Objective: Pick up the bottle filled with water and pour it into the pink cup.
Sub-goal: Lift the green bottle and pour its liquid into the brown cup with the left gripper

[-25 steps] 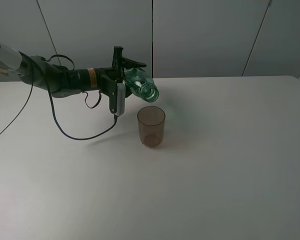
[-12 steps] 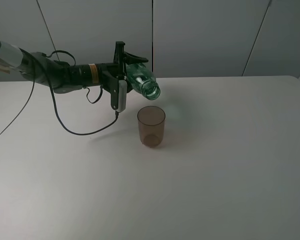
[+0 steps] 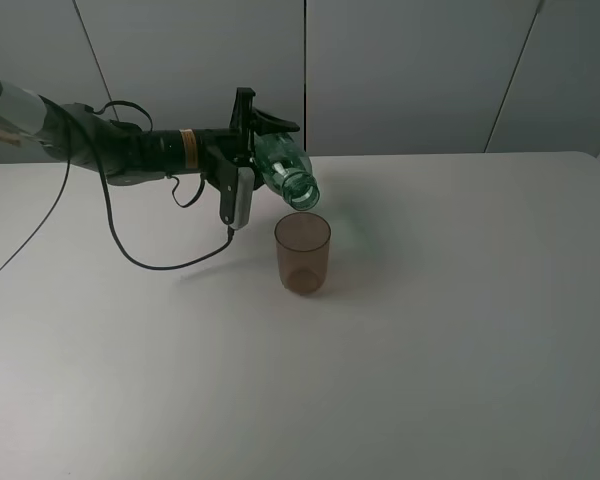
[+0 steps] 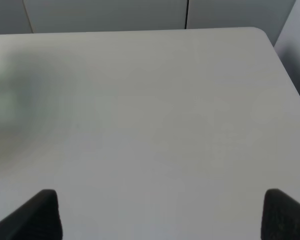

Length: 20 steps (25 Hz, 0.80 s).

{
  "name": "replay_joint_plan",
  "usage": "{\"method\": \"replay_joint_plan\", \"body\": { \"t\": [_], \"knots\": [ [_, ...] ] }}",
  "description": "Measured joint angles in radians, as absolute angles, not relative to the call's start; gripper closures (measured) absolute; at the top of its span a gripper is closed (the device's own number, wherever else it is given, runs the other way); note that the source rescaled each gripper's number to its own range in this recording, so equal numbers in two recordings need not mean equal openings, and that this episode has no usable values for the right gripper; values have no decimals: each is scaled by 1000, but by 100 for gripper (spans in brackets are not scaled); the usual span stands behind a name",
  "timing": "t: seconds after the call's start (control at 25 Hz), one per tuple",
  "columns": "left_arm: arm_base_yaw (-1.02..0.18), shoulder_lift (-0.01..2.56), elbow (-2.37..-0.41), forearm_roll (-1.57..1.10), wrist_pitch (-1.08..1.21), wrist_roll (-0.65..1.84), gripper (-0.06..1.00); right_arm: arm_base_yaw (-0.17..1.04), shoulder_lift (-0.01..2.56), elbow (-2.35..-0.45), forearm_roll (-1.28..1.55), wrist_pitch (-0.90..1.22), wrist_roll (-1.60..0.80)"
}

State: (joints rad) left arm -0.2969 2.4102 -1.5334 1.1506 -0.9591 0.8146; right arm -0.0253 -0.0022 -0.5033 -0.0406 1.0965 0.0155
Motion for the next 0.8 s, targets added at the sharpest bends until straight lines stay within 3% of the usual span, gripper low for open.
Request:
{"method": "replay_joint_plan", "body": {
  "t": [0.8],
  "knots": [
    [-298, 2367, -1535, 1194, -930, 843, 94, -25, -2, -503, -41, 1096, 15]
  ]
}}
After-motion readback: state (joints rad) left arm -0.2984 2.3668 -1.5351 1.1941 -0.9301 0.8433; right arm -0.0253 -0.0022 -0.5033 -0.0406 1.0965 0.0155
